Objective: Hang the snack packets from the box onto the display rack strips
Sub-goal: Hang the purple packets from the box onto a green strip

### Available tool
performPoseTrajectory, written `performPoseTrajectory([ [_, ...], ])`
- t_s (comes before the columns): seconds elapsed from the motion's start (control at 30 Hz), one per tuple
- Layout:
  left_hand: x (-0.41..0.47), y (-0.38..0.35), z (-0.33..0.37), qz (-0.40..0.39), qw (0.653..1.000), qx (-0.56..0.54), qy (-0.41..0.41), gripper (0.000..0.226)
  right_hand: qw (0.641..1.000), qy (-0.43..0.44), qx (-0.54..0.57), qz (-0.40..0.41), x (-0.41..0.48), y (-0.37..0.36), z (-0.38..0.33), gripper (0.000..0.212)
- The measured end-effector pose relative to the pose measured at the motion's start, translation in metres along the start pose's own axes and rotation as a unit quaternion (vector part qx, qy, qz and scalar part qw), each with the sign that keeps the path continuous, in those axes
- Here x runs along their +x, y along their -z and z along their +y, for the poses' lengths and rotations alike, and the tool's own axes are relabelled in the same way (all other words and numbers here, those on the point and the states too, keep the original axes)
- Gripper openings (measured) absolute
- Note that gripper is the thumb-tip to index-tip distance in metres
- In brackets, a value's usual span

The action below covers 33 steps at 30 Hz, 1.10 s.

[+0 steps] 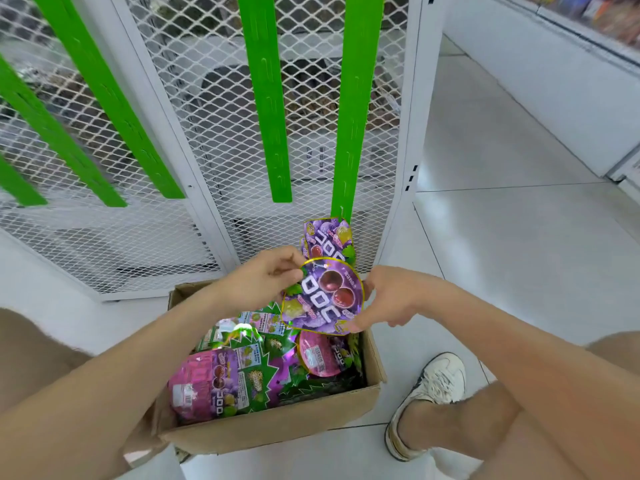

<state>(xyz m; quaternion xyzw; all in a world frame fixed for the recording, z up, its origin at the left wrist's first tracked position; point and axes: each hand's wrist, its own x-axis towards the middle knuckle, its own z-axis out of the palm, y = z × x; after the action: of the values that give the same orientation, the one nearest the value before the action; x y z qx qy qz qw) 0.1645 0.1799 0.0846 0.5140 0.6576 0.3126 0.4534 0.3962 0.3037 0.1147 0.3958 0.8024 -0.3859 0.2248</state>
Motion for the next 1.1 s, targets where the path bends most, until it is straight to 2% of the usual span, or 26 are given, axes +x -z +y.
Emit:
performPoseTrajectory([
  [0.1,-0.01,-0.001,0.017,0.043,0.99,-0.133,0.031,0.013,0.994,0.021,0.109,0.014,-0.003,0.0,0.001,0.026],
  [0.2,-0.015,0.005,0.025,0.05,0.981,-0.165,0.086,0.013,0.983,0.088,0.141,0.083,-0.004,0.003,-0.003,0.02],
  [0.3,-0.019,0.019,0.023,0.032,0.987,-0.063,0.142,0.042,0.963,0.135,0.2,0.118,-0.008,0.006,-0.014,0.017],
  [0.37,-0.019,0.022,0.019,0.059,0.985,0.088,0.138,0.059,0.951,0.193,0.185,0.154,-0.008,0.006,-0.019,0.011],
  [0.4,-0.019,0.022,0.018,0.091,0.97,0.183,0.131,0.07,0.95,0.211,0.14,0.181,-0.006,0.006,-0.021,0.011],
  [0.47,-0.015,0.018,0.015,0.141,0.943,0.296,0.048,0.094,0.941,0.245,0.004,0.234,-0.005,0.003,-0.026,0.026],
  [0.53,-0.013,0.012,0.019,0.1,0.958,0.261,-0.065,0.101,0.929,0.264,-0.085,0.247,-0.005,0.0,-0.029,0.03],
  [0.6,-0.013,0.001,0.029,0.056,0.967,0.208,-0.137,0.095,0.921,0.282,-0.128,0.237,-0.004,-0.002,-0.03,0.022],
  [0.67,-0.009,-0.008,0.037,0.065,0.966,0.19,-0.161,0.076,0.918,0.286,-0.125,0.243,-0.003,-0.003,-0.032,0.009],
  [0.77,0.001,-0.009,0.036,0.106,0.973,0.157,-0.133,0.03,0.915,0.272,-0.025,0.296,-0.004,0.002,-0.034,0.009],
  [0.83,0.008,-0.004,0.033,0.113,0.989,0.05,-0.085,0.014,0.915,0.224,0.057,0.331,-0.005,0.009,-0.034,0.019],
  [0.9,0.011,-0.001,0.037,0.137,0.986,-0.083,-0.034,0.009,0.923,0.16,0.088,0.338,-0.001,0.018,-0.027,0.018],
  [0.97,0.014,-0.002,0.042,0.152,0.971,-0.183,0.019,0.01,0.919,0.109,0.213,0.314,0.002,0.025,-0.019,0.011],
  [1.03,0.02,-0.002,0.042,0.158,0.962,-0.217,0.055,0.011,0.878,0.083,0.384,0.273,0.003,0.028,-0.015,0.008],
  [1.1,0.028,-0.003,0.043,0.18,0.962,-0.201,0.053,0.017,0.85,0.086,0.437,0.282,0.005,0.027,-0.014,0.007],
])
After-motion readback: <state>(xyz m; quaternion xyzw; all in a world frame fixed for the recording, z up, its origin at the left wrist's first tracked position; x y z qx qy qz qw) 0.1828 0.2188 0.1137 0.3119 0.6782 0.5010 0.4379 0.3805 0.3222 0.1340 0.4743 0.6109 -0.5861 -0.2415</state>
